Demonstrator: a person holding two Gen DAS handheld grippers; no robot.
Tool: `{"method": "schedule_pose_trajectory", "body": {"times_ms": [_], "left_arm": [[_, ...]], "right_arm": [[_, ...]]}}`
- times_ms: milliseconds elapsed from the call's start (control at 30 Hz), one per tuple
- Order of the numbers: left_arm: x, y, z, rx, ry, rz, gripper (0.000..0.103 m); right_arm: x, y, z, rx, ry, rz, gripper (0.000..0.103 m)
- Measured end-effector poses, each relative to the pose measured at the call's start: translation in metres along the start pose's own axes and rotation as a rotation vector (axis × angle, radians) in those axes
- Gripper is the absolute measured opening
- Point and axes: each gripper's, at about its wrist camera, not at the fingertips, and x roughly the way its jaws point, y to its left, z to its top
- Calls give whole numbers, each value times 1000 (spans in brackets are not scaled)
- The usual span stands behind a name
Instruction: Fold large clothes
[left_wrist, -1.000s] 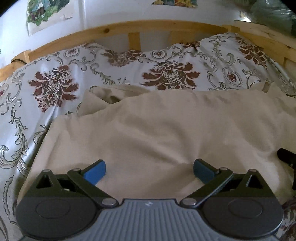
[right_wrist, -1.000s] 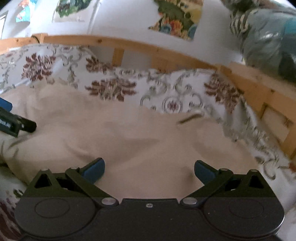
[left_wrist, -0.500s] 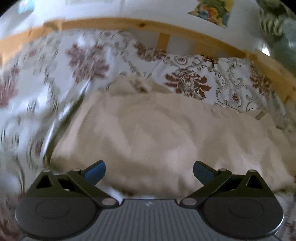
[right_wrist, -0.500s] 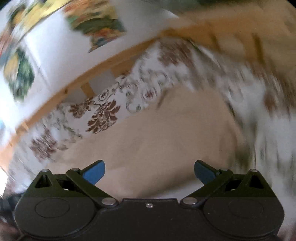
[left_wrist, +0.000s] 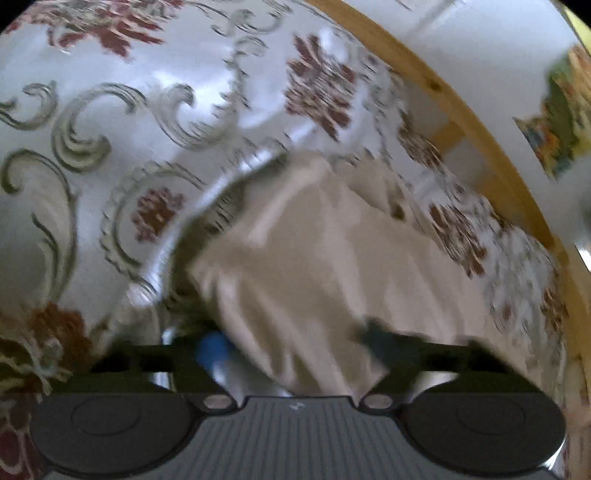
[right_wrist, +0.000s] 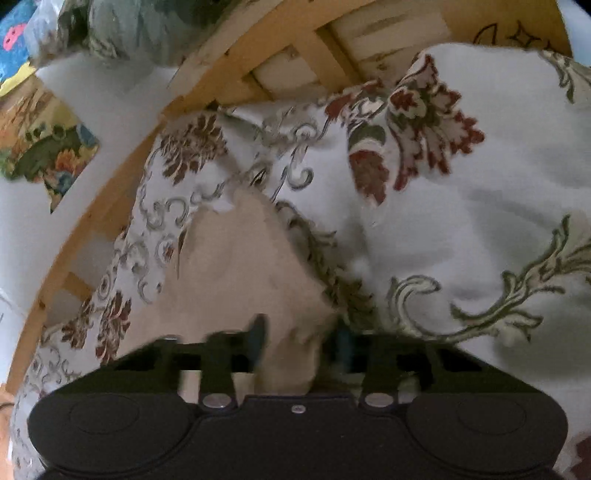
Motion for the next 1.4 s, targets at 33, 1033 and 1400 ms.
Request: {"method": "schedule_pose_trajectory", "body": {"times_ms": [33, 1033, 1400], "left_arm": [[-1, 1, 3, -7, -10, 23, 18], [-14, 24, 4, 189, -47, -69, 84], [-9, 9, 5, 131, -64, 53, 87]], "right_arm": [[-2, -1, 0, -1, 0, 5, 14], [83, 229, -130, -1258, -46, 237, 89], [41, 194, -140, -1156, -86, 245, 91]]}}
